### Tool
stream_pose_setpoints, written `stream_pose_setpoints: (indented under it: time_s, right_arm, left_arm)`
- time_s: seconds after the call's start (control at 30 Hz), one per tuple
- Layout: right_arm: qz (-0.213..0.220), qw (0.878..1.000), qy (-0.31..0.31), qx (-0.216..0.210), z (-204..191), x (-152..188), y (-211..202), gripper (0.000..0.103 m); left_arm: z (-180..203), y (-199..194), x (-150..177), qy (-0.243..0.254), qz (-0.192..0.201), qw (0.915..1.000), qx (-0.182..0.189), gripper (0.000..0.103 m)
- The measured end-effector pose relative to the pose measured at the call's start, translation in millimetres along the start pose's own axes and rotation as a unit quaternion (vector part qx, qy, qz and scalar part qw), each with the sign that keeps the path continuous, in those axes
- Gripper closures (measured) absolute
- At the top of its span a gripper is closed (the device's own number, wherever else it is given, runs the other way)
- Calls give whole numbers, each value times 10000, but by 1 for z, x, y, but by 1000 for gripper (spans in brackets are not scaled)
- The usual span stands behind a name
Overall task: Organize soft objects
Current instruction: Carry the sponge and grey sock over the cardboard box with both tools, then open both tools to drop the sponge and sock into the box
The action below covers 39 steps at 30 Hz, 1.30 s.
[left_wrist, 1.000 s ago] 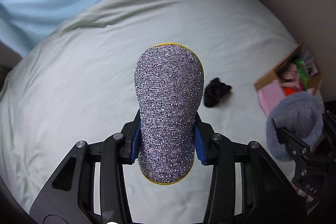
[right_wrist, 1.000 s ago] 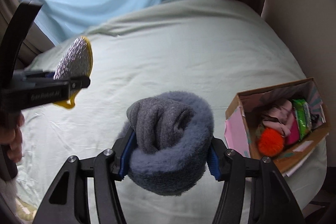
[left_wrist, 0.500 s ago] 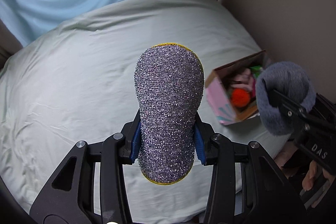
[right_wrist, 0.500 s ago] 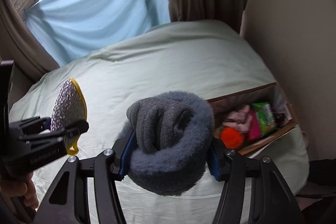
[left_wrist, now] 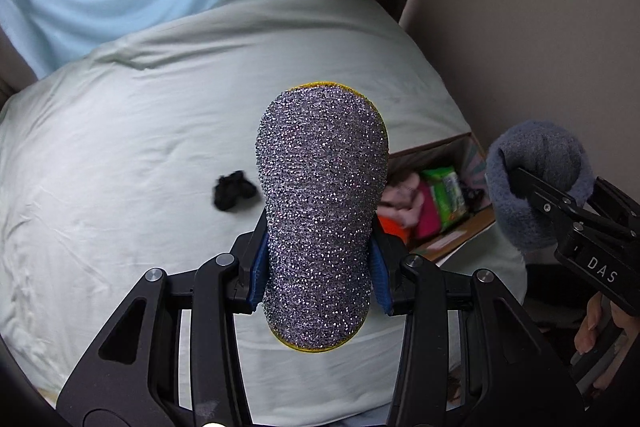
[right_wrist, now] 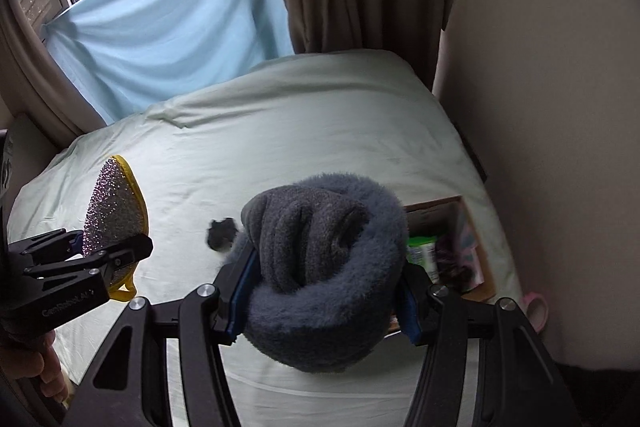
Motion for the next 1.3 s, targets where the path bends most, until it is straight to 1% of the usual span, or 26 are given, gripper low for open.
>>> stream_pose_setpoints:
  time_s: [0.1,0.27,0.43,0.53,0.7,0.77,0.8,0.83,0.87,0.9,0.93,0.97,1.03,1.07,1.1,1.17,1.3]
  right_arm:
    - [-128,9999,-16,-62,31,5,16,49]
    - [-412,9989,-115,-205,62,16,44,49]
    - [-746,9963,-208,-386,78,27,81,49]
    - [-936,9942,-166,-504,84,36,103,49]
    - [-1240,9904,31,-618,91,47,138,47]
    - [-1305,9887,156,-716,95,48,148,47]
    - [-1346,9875,238,-789,96,49,153,46]
    - [-1375,9867,274,-827,97,51,156,44]
    - [-1403,9861,290,-845,97,51,159,42]
    - [-1412,9859,299,-846,97,51,162,34]
    - [-1383,9863,305,-848,97,49,164,26]
    - [-1302,9871,304,-877,96,45,164,21]
    - [-1170,9885,243,-924,94,39,162,6]
    - [-1134,9891,191,-916,94,37,162,4]
    - [-1086,9902,102,-870,94,35,160,3]
    - [-1022,9912,34,-843,95,32,160,3]
    - [-975,9912,76,-891,95,31,158,3]
  left_arm:
    - [23,26,6,-113,-138,9998,-62,65]
    - [40,66,19,-428,-342,9983,-201,65]
    - [43,107,39,-591,-622,9955,-412,64]
    - [42,136,52,-702,-867,9924,-518,64]
    - [44,170,64,-624,-1152,9891,-679,64]
    - [45,178,66,-603,-1214,9877,-781,60]
    - [46,182,66,-620,-1255,9868,-811,51]
    - [48,184,65,-672,-1289,9862,-790,36]
    - [50,186,64,-711,-1286,9862,-765,28]
    - [52,186,62,-736,-1270,9864,-741,13]
    - [54,186,61,-723,-1256,9866,-745,6]
    - [56,186,60,-677,-1251,9868,-769,5]
    - [60,186,60,-479,-1287,9868,-860,5]
    - [60,186,61,-364,-1296,9864,-942,5]
    - [61,186,62,-278,-1302,9861,-999,5]
    - [62,183,63,-205,-1300,9865,-975,5]
    - [63,176,63,-259,-1267,9878,-863,5]
Point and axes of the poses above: each gripper's, at about its wrist camera, not at the fingertips, and y roughly the way its jaws point, z to its right, x to its underside, the point moved 10 cm from there along y, roughly the way its jaws point, and after that the axes turned 14 degrees about -y, right-handed, at the moved point
